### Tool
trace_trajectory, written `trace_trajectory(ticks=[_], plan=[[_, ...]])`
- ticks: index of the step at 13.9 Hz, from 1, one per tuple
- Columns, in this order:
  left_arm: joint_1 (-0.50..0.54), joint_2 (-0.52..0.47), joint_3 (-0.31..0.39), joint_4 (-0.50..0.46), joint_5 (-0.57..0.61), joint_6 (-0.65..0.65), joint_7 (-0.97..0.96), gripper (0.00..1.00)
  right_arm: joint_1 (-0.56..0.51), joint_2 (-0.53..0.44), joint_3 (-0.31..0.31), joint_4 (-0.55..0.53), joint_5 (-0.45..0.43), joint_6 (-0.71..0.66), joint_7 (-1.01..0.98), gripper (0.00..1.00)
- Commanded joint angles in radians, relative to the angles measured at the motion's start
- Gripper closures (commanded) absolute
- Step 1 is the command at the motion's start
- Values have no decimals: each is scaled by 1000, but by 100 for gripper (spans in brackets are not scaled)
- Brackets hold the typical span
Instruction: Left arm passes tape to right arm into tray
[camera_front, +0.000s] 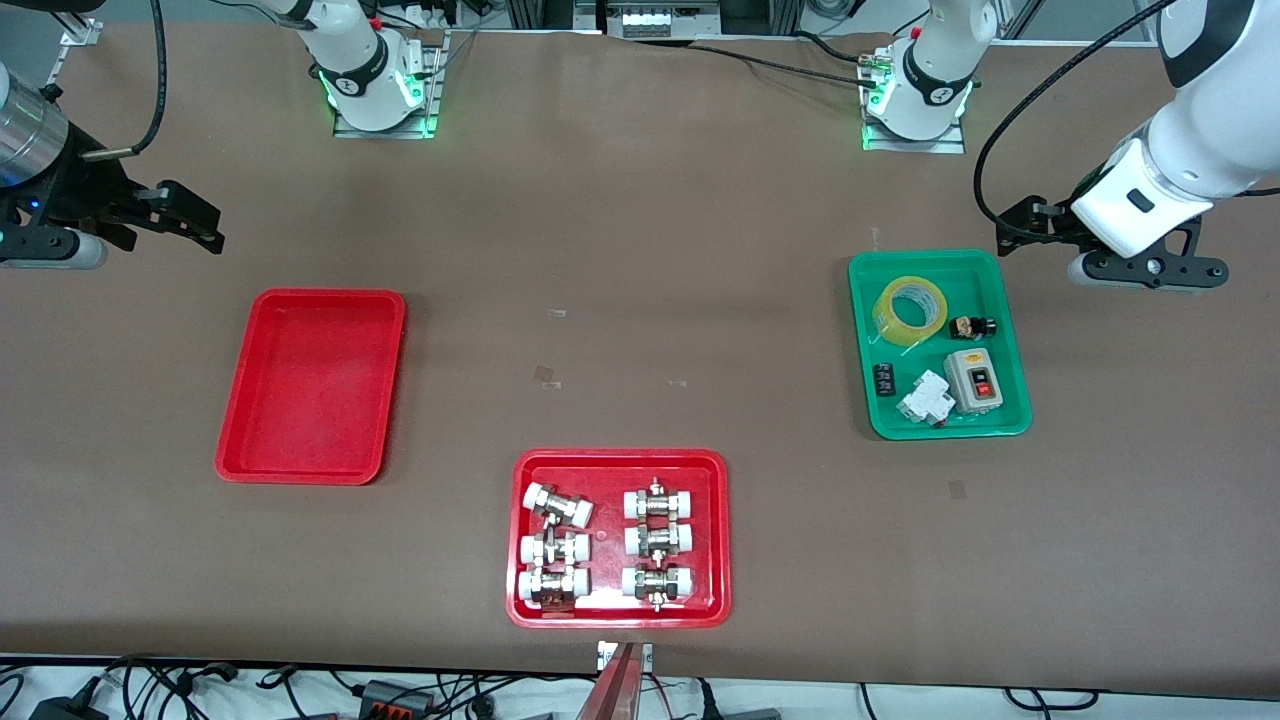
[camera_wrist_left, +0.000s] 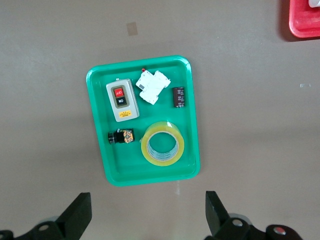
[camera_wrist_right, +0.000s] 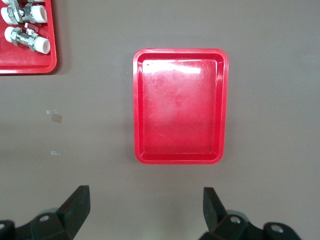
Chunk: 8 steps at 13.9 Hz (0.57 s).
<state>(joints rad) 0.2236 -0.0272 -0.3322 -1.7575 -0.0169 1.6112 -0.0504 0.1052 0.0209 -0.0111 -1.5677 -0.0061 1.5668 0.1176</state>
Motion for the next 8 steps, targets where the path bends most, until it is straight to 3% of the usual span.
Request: trace_trajectory(ticks=[1, 6, 8], plan=[[11, 1, -5, -7, -20, -5, 4, 0, -5, 10, 3, 25, 5, -18, 7, 0], [10, 6, -11, -253, -17, 280, 3, 0, -5, 8, 3, 25, 3, -19, 5, 0], [3, 12, -13, -408, -17, 460, 3, 0, -5, 8, 3, 25, 3, -19, 5, 0]])
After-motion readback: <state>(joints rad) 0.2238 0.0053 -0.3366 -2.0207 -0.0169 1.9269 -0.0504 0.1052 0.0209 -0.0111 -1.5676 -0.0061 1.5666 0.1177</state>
